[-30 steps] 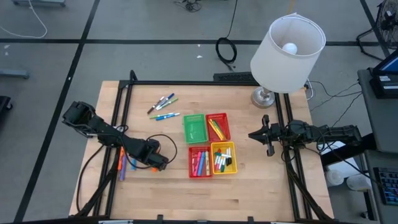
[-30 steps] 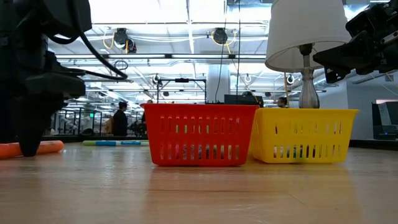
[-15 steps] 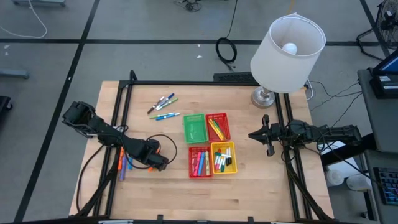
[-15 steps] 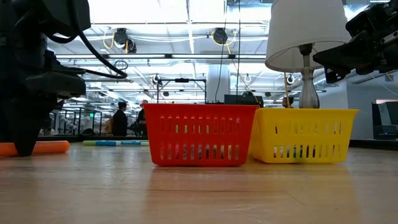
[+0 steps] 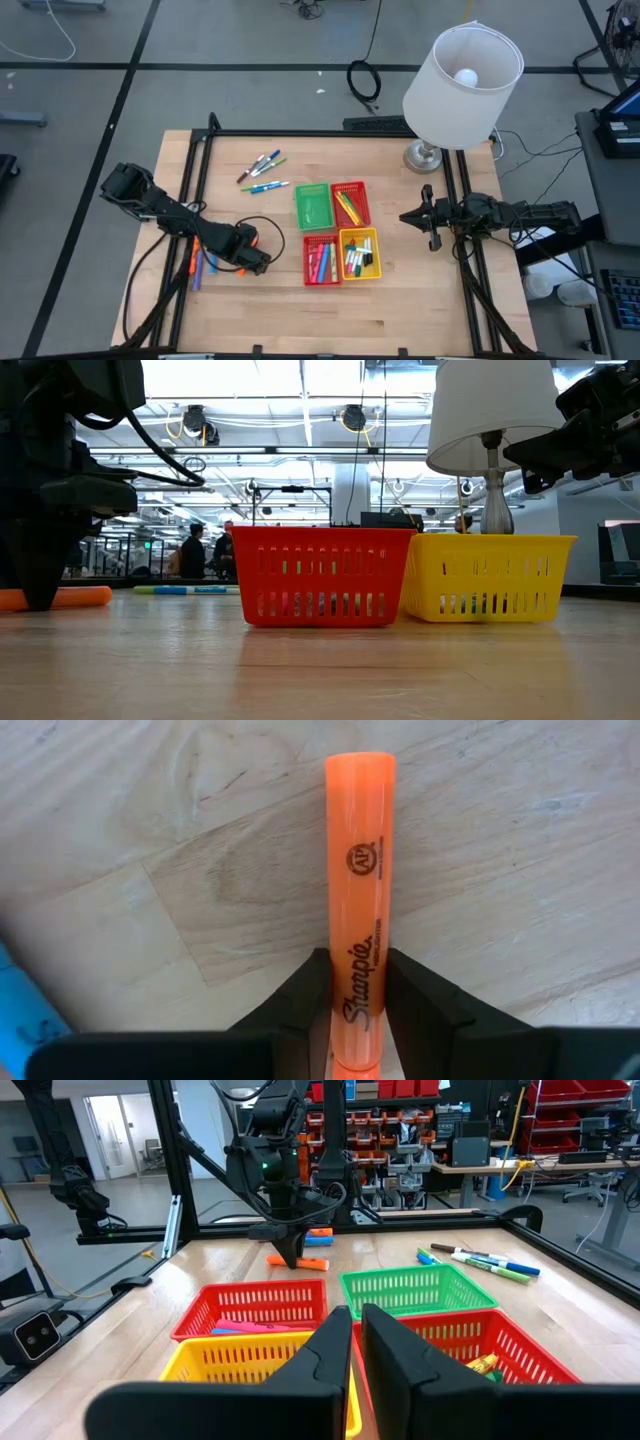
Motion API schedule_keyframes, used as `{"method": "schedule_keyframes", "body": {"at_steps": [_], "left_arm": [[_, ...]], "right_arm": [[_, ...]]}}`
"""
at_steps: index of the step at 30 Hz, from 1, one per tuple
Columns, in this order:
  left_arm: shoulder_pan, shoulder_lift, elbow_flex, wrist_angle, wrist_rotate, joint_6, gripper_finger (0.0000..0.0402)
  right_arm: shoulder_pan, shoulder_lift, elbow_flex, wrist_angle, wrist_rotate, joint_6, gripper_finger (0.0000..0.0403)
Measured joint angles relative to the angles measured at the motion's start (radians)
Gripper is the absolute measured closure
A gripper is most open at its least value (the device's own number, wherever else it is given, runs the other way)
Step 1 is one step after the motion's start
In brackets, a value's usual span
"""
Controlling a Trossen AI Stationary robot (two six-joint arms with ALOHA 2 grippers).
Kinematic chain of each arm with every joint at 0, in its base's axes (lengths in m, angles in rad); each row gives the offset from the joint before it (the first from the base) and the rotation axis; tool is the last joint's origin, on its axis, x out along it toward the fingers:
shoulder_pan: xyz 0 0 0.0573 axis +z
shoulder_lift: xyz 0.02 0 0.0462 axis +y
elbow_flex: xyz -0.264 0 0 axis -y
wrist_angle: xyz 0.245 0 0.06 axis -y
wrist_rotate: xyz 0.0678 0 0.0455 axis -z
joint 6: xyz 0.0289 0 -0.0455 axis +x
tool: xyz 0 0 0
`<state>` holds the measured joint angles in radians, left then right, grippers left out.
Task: Pick & Place Markers
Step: Put the large orange highlighter into the bottom red bin
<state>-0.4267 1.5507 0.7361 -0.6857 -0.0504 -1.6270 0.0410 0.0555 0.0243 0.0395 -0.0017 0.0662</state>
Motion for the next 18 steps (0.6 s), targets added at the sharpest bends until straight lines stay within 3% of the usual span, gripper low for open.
{"method": "schedule_keyframes", "body": {"at_steps": [14,18], "left_arm": [[0.0,0.0,0.0,0.001,-0.003,0.006,0.0309],[-0.002,-0.001,0.003,0.014,-0.031,0.14,0.0309]], "right_arm": [[0.0,0.0,0.0,0.0,0.0,0.0,0.0385],[0.0,0.0,0.0,0.0,0.0,0.0,0.0385]]}}
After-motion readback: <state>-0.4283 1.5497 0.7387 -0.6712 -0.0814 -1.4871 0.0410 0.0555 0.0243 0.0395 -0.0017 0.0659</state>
